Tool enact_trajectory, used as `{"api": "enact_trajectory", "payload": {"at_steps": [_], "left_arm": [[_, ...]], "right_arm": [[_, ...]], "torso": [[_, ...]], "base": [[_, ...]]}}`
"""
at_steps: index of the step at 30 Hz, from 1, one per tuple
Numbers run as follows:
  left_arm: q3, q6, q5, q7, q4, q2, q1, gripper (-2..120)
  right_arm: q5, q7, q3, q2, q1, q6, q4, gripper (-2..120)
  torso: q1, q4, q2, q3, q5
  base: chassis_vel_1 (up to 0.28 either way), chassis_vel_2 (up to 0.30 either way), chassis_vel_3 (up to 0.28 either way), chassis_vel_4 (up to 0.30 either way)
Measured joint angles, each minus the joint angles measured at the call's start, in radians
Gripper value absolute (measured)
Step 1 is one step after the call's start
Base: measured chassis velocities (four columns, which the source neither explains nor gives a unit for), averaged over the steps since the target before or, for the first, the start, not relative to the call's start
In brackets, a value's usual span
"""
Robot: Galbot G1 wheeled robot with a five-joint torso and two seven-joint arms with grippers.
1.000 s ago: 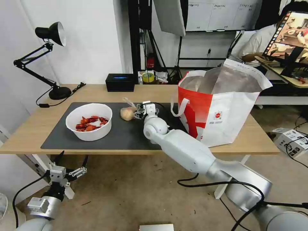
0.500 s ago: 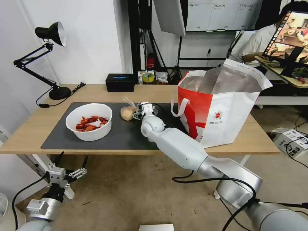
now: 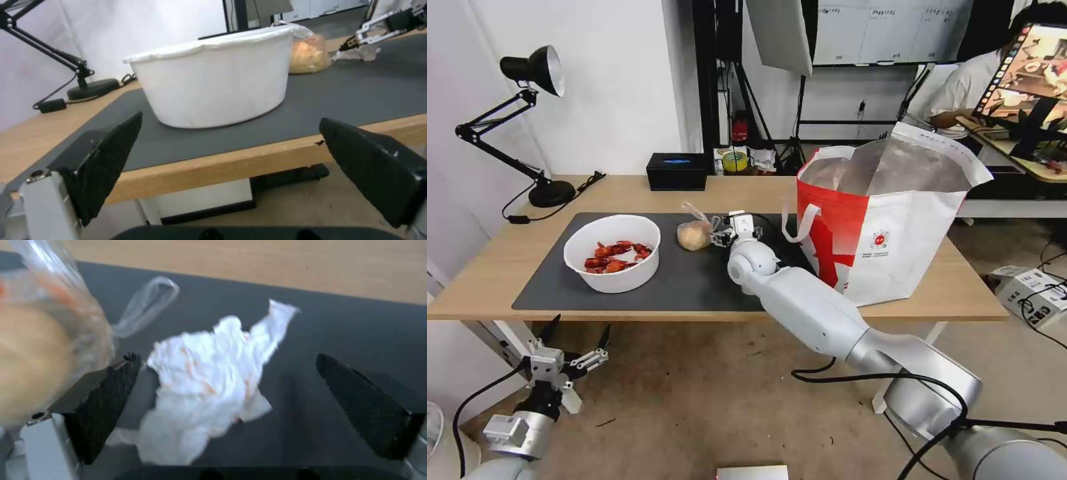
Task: Pick up the trash from the table and place it into the takeout bag.
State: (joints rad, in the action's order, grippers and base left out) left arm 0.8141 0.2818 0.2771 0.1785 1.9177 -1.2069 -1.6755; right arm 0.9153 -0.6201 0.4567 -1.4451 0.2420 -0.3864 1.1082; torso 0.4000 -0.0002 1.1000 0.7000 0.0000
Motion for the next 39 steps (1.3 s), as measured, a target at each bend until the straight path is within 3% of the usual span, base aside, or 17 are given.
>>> {"api": "enact_trajectory", "payload": {"at_steps": [18, 36, 39], "left_arm": [[0.008, 0.008, 0.002, 0.001, 0.0, -0.006, -0.005, 100], [0.003, 0.011, 0.002, 0.001, -0.001, -0.009, -0.003, 100], [0.004, 0.013, 0.003, 0.001, -0.002, -0.008, -0.003, 100]], "right_arm": [[0.025, 0.01, -0.008, -0.043, -0.016, -0.032, -0.059, 100], [0.045, -0.011, -0.015, -0.032, -0.005, -0.038, -0.052, 100], [0.05, -0.012, -0.015, -0.033, -0.007, -0.039, -0.052, 89]], "torso": [[0.0, 0.0002, 0.0, 0.0, 0.0], [0.0, 0.0002, 0.0, 0.0, 0.0], [0.0, 0.0002, 0.0, 0.0, 0.0]], "base": [[0.0, 0.0, 0.0, 0.0], [0.0, 0.0, 0.0, 0.0], [0.0, 0.0, 0.0, 0.0]]}}
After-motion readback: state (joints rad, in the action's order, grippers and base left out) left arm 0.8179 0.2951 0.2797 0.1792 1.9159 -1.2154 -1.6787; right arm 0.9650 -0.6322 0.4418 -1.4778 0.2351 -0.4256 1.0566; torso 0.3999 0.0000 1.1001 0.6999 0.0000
